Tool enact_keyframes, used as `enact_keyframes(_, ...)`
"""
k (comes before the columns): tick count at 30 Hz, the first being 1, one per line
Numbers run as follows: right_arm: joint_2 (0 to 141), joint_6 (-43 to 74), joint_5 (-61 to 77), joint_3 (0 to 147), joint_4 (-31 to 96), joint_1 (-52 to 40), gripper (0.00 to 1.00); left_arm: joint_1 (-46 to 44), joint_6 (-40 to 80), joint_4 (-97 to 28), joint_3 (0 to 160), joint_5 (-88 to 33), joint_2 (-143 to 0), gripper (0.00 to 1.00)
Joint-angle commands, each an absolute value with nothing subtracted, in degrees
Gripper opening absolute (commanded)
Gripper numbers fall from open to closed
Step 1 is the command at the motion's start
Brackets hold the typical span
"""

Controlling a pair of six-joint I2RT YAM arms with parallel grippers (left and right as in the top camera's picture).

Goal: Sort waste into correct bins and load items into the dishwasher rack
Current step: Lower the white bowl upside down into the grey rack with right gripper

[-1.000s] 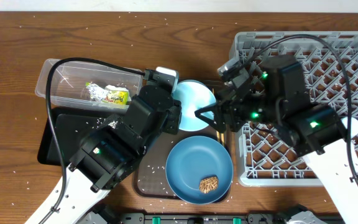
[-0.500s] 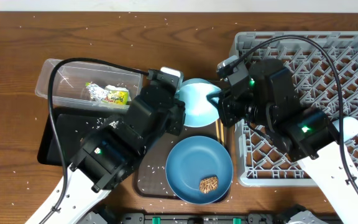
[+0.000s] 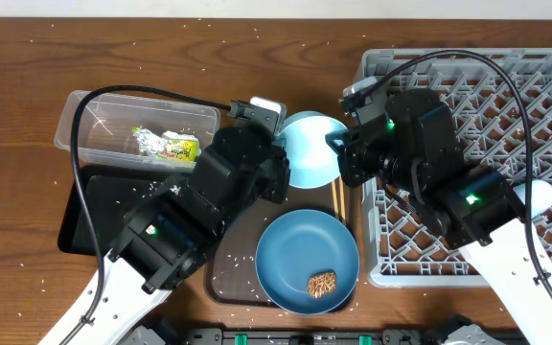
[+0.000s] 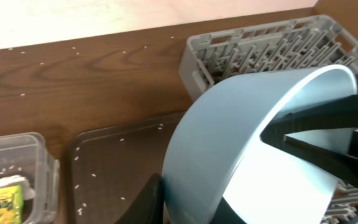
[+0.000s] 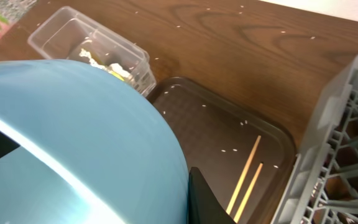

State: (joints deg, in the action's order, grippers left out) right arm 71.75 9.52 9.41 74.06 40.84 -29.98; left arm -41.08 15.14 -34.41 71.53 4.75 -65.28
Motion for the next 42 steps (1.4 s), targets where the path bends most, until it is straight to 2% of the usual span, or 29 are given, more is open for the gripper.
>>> enact_keyframes(1, 71.64, 10.94, 5.74, 74.04, 40.53, -29.93, 0.01, -41.23, 15.09, -33.61, 72.25, 0.36, -64.36, 0.22)
enact_keyframes(5, 71.64, 12.21, 4.03, 74.04, 40.49, -29.91, 0.01, -41.23, 15.09, -32.62, 72.25, -1.17, -64.36, 0.46)
enact_keyframes(7, 71.61, 12.23, 2.72, 74.04, 40.53, -29.91, 0.01, -41.23, 15.09, -32.38, 72.25, -1.15, -64.36, 0.52)
enact_keyframes(15, 71.59, 13.52, -1.3, 74.04, 41.74, -29.91, 0.01, -41.23, 15.07, -32.38, 72.25, -1.15, -64.36, 0.53)
enact_keyframes(16, 71.57, 14.37, -2.44, 74.04, 41.98, -29.91, 0.01, -41.23, 15.09, -32.38, 72.25, -1.15, -64.36, 0.59)
enact_keyframes(18, 71.44, 15.33, -4.99, 74.04, 42.57, -29.91, 0.01, -41.23, 15.07, -32.4, 72.25, -1.15, -64.36, 0.64)
enact_keyframes(24, 70.52, 17.19, -12.29, 74.06, 45.1, -28.64, 0.01, -41.23, 15.07, -32.45, 72.25, -2.61, -64.36, 0.65)
enact_keyframes(27, 69.76, 18.31, -15.99, 74.06, 46.65, -26.72, 0.01, -41.23, 15.07, -32.45, 72.25, -2.59, -64.36, 0.69)
enact_keyframes(32, 68.1, 18.41, -28.62, 74.06, 49.67, -21.02, 0.01, -41.23, 15.05, -32.53, 72.25, -2.59, -64.36, 0.71)
enact_keyframes(38, 69.25, 18.37, -53.25, 74.04, 50.72, -16.32, 0.01, -41.23, 15.05, -32.49, 72.25, -2.59, -64.36, 0.72)
enact_keyframes(42, 72.64, 17.08, -63.22, 74.04, 50.48, -14.15, 0.01, -41.23, 15.03, -32.51, 72.25, -2.57, -64.36, 0.73)
